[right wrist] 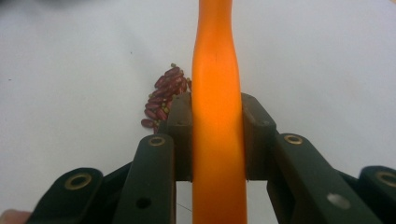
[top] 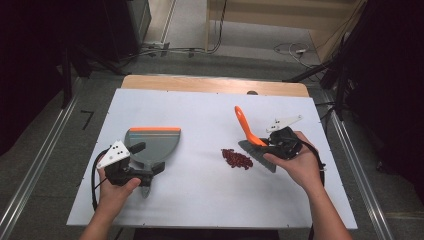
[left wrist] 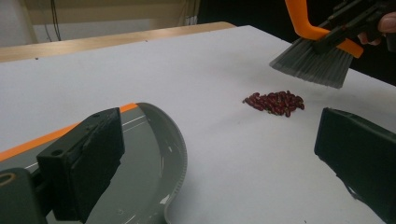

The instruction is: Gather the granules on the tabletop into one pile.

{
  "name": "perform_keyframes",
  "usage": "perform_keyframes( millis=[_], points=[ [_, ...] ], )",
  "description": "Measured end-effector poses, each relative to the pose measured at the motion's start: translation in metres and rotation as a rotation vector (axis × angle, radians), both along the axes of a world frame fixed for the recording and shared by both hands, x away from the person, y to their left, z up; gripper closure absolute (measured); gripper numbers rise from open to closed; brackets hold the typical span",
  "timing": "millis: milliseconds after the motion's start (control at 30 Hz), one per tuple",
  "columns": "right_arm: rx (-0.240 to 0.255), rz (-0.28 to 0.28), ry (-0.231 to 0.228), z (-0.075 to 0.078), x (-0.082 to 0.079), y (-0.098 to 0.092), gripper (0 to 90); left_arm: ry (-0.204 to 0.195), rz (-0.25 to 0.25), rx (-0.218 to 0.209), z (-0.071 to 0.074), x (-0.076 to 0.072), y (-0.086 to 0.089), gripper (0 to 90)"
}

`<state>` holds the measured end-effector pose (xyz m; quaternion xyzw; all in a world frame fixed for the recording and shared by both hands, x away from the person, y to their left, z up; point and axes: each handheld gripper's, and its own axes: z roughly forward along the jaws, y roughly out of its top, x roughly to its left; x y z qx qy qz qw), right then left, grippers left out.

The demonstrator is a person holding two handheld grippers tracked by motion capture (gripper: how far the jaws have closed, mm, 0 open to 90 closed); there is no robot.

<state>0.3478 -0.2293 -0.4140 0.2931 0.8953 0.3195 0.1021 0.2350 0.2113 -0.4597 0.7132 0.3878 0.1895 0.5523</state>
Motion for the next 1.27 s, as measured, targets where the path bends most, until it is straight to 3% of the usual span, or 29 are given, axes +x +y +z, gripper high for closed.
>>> perform_keyframes(
  millis=[267,667,933,1267],
  points=[
    [0.041,-0.053,0.027,-0.003,-0.006,-0.020,68.7,-0.005,-0.004,-0.005,0.000,-0.001,0.001,0.0],
    [0.115,-0.115,0.059,-0.019,-0.010,-0.049,68.7,-0.018,0.002,-0.007,-0.002,-0.003,0.006,0.0],
    [0.173,-0.164,0.089,-0.025,-0.011,-0.072,68.7,-0.023,0.024,-0.023,-0.002,-0.004,0.011,0.0],
    [0.197,-0.190,0.113,-0.029,-0.010,-0.079,68.7,-0.011,0.033,-0.018,-0.006,-0.003,0.011,0.0]
  ],
)
